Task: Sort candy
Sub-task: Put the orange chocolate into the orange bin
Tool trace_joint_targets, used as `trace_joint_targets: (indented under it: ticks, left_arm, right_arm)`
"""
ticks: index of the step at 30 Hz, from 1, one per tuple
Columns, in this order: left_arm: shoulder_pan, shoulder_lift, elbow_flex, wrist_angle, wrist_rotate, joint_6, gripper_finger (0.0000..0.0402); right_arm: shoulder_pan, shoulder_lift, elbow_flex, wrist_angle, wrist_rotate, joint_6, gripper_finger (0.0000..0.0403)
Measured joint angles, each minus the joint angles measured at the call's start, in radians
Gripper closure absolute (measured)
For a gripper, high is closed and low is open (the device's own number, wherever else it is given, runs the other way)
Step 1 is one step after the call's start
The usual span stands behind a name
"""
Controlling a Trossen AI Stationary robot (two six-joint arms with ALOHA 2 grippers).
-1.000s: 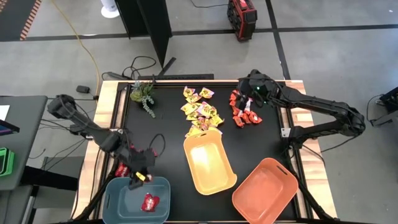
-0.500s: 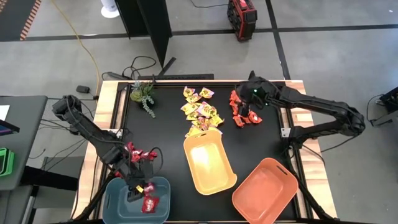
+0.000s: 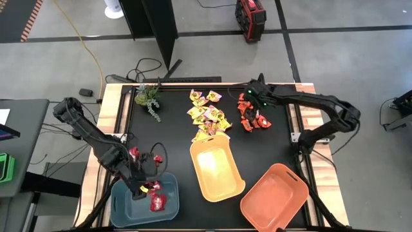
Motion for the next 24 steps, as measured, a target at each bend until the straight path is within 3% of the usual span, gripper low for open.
trace_joint_targets:
  ticks: [9, 24]
  left_arm:
    - [0.0, -0.063, 0.0, 0.004, -0.05, 0.098, 0.0139]
    - [0.001, -0.16, 0.0, 0.006, -0.466, 0.409, 0.0139]
  right_arm:
    - [0.008, 0.13, 0.074, -0.078, -0.039, 0.048, 0.0112]
    - [0.027, 0.159, 0.118, -0.166, -0.039, 0.104, 0.0138]
